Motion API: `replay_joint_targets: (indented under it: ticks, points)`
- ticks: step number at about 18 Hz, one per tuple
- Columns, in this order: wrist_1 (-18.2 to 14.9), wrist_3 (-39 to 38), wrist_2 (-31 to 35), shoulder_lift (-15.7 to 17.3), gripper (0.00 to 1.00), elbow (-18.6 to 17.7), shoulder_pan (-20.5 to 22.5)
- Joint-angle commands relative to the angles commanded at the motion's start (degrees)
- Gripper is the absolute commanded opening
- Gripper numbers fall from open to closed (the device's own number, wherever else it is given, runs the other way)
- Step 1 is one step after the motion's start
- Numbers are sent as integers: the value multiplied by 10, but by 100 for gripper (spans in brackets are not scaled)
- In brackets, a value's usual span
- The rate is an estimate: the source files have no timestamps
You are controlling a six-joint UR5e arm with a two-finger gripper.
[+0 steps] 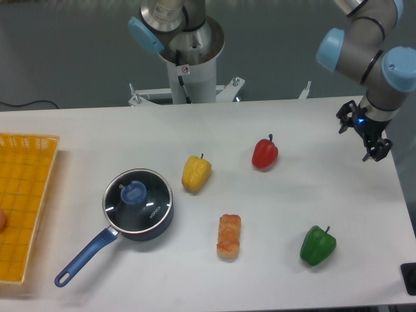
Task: Open the lid
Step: 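Move the open gripper across the table toward the red pepper area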
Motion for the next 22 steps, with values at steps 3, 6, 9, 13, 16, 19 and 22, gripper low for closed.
replay_joint_targets:
  ticks: [3, 6, 9, 13, 16, 19, 22]
  points:
    - [-1, 2, 1, 1, 100, 0, 0]
    - [0, 0, 1, 6, 100, -2, -8]
    - [0, 0, -17, 8, 100, -17, -9]
    - [22, -11, -30, 23, 100, -45, -13]
    - [18, -47, -32, 30, 100, -46, -16]
    - [15, -60, -35, 53, 100, -57, -18]
    - [9, -78, -34, 78, 100, -65, -44]
